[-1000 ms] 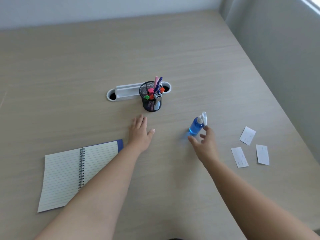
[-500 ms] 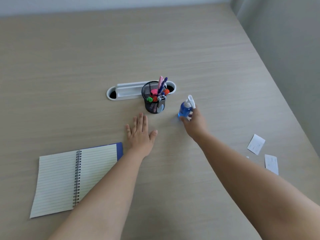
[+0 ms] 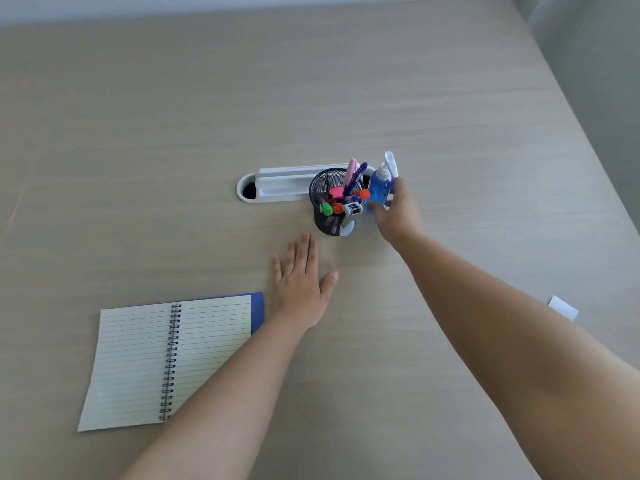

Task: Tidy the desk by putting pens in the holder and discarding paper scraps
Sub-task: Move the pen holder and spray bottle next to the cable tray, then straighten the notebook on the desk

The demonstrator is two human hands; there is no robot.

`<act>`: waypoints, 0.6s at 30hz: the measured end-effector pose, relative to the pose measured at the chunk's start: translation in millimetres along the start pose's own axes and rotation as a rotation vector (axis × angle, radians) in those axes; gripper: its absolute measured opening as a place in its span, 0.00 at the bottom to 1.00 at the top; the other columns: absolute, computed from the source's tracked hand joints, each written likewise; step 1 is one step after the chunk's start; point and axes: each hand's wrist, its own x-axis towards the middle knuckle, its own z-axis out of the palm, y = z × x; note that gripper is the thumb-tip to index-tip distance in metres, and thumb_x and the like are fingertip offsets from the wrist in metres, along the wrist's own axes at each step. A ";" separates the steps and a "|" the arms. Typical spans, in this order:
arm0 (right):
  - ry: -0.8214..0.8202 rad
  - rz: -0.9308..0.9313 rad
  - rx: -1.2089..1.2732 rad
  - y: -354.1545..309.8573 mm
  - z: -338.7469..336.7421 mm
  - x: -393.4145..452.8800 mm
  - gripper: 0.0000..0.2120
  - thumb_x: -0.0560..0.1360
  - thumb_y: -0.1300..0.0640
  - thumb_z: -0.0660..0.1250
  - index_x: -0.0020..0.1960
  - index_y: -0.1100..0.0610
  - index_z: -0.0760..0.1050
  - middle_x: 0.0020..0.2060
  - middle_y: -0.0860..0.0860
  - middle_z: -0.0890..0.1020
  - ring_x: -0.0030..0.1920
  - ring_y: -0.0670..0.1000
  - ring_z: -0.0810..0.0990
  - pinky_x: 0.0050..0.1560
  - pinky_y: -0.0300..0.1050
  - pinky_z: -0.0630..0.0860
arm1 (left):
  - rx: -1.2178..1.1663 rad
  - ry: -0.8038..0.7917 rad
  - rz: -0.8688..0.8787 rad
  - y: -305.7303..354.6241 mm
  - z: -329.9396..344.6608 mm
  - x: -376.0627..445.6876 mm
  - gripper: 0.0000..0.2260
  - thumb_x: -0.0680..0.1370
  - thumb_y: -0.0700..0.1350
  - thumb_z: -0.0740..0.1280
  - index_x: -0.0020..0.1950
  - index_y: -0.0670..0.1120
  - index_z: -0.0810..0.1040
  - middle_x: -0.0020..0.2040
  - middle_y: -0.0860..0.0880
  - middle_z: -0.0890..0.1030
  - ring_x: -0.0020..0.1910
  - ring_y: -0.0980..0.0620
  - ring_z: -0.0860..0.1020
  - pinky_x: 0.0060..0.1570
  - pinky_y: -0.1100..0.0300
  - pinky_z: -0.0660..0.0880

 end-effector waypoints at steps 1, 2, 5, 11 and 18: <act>0.003 0.003 -0.001 0.2 0.6 0.7 0.20 0.74 0.57 0.70 0.62 0.54 0.68 0.48 0.43 0.74 0.45 0.48 0.75 0.33 0.34 0.65 | -0.003 -0.006 0.002 -0.6 0.6 0.4 0.33 0.79 0.63 0.41 0.77 0.47 0.35 0.79 0.49 0.37 0.77 0.47 0.39 0.73 0.42 0.40; 0.006 0.004 -0.005 0.6 0.5 0.8 0.21 0.73 0.56 0.70 0.63 0.53 0.68 0.50 0.44 0.75 0.45 0.47 0.75 0.34 0.33 0.65 | -0.009 -0.015 0.007 -1.0 0.7 1.1 0.33 0.79 0.63 0.41 0.77 0.47 0.35 0.79 0.50 0.37 0.77 0.47 0.39 0.73 0.43 0.39; 0.008 0.001 0.013 5.1 -1.4 -6.5 0.28 0.72 0.56 0.71 0.68 0.51 0.66 0.60 0.47 0.76 0.47 0.44 0.75 0.41 0.35 0.70 | -0.090 -0.027 0.024 -4.1 -2.2 -0.9 0.32 0.79 0.62 0.44 0.77 0.47 0.38 0.79 0.50 0.38 0.77 0.47 0.39 0.74 0.45 0.39; -0.006 0.040 -0.001 26.3 3.1 -71.5 0.31 0.70 0.63 0.70 0.70 0.53 0.63 0.64 0.53 0.69 0.56 0.49 0.74 0.55 0.47 0.75 | -0.308 0.067 0.066 -26.6 -14.7 -47.9 0.31 0.81 0.56 0.54 0.78 0.46 0.46 0.79 0.50 0.43 0.78 0.47 0.44 0.73 0.51 0.40; -0.232 -0.050 -0.172 18.9 41.7 -184.9 0.20 0.69 0.62 0.66 0.60 0.52 0.72 0.62 0.49 0.71 0.58 0.50 0.74 0.46 0.37 0.69 | -0.276 0.122 -0.062 -91.6 -21.2 -115.4 0.27 0.81 0.54 0.54 0.78 0.49 0.52 0.79 0.53 0.49 0.78 0.49 0.45 0.73 0.43 0.39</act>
